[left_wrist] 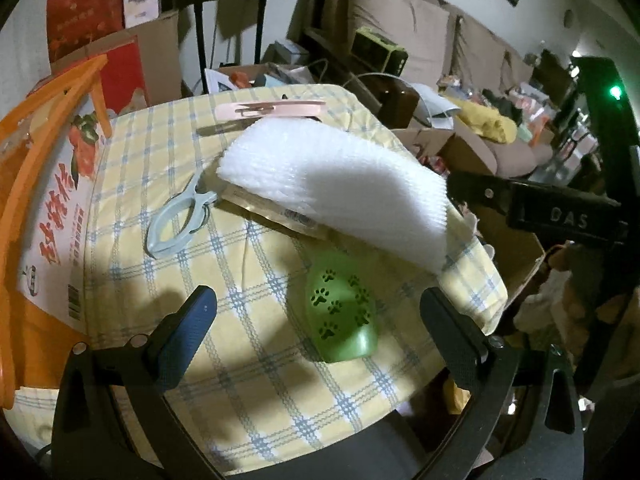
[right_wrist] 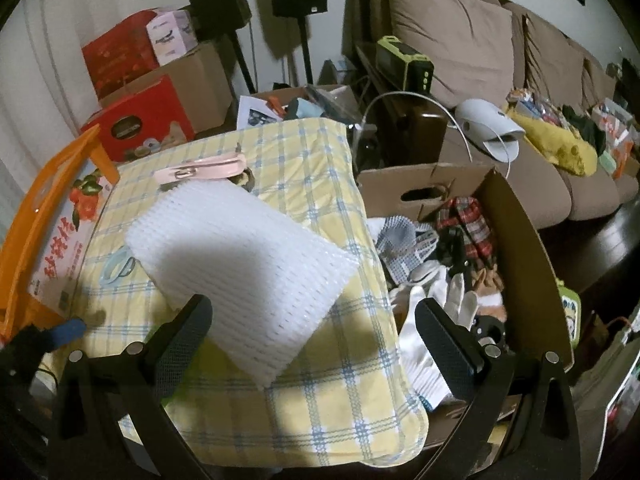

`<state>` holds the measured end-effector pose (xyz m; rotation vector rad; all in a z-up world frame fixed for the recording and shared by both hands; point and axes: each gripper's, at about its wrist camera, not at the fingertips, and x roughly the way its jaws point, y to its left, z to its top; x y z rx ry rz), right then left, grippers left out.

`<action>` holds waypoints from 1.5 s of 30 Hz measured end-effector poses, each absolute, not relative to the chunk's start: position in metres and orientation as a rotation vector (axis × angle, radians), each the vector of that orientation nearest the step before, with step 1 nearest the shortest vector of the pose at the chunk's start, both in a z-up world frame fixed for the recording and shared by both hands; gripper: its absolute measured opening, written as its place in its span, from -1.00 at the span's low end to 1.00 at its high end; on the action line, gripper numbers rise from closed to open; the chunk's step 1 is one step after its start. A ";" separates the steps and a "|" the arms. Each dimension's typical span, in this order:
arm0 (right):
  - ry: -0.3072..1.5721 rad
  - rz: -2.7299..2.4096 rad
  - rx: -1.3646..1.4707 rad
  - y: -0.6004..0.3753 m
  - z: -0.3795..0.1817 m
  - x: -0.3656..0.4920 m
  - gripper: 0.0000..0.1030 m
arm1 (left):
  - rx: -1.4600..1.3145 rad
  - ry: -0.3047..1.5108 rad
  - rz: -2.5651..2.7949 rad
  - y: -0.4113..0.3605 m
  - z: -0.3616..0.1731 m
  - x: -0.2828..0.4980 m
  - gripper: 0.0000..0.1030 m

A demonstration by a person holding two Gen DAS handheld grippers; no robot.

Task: Organize objects
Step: 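Move both grippers back over the table toward the white foam sheet, then grasp the white foam mesh sheet with the left gripper and lift it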

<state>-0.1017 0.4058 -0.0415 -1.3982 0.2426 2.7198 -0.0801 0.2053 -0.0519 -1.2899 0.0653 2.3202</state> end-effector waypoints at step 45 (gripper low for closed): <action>0.500 2.803 -1.526 0.391 -0.054 -0.100 -0.85 | -1.412 -0.406 2.238 0.184 -0.045 -0.153 -0.78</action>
